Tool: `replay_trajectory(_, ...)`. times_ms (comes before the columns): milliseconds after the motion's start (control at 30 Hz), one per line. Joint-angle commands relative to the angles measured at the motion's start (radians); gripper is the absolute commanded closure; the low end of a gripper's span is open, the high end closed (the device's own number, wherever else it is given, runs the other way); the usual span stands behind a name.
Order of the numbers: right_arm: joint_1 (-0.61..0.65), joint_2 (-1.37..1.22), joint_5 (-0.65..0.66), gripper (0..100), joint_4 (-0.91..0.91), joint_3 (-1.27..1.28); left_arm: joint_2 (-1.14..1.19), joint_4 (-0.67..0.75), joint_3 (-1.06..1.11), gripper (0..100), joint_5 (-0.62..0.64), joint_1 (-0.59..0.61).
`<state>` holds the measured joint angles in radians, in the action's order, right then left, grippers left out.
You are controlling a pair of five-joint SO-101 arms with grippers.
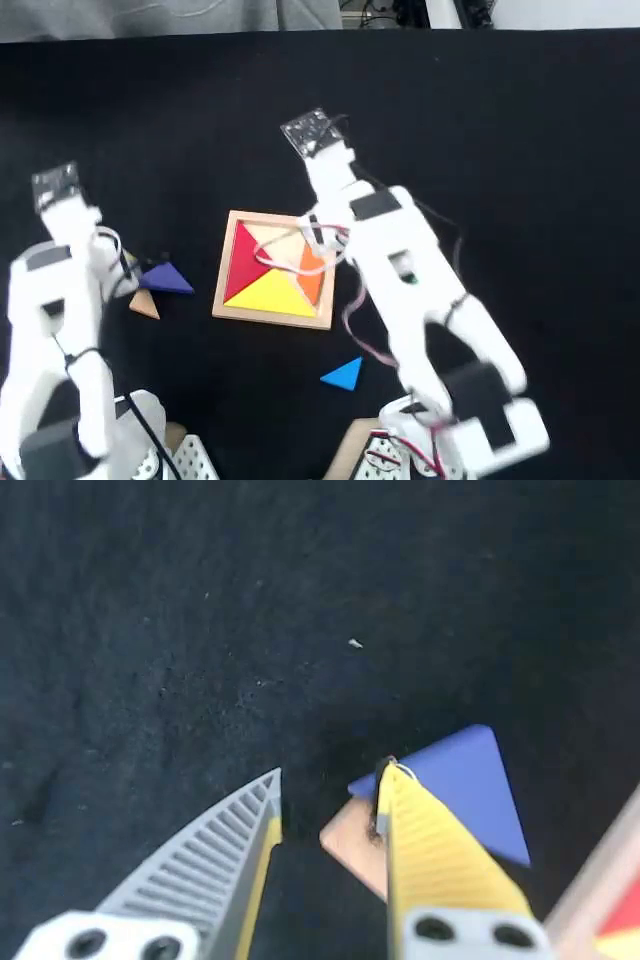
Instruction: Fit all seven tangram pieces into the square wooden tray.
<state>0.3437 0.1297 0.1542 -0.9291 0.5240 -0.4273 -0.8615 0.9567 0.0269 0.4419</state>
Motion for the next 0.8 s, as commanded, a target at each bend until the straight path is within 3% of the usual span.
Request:
replay_trajectory(0, 0.011, -0.194, 0.005, 95.4, -0.009, -0.183, -0.092, 0.195, 0.116, 83, 0.051, 0.047)
replay_trajectory(233, 0.02, -0.272, -0.04, 97.9, -0.066, -0.285, -0.087, 0.212, 0.128, 83, 0.049, 0.056)
replay_trajectory(433, 0.086, -0.303, -0.06, 92.1, -0.061, -0.294, -0.077, 0.213, 0.124, 83, 0.049, 0.056)
replay_trajectory(767, 0.086, -0.433, -0.064, 92.1, -0.057, -0.344, -0.077, 0.213, 0.124, 83, 0.049, 0.056)
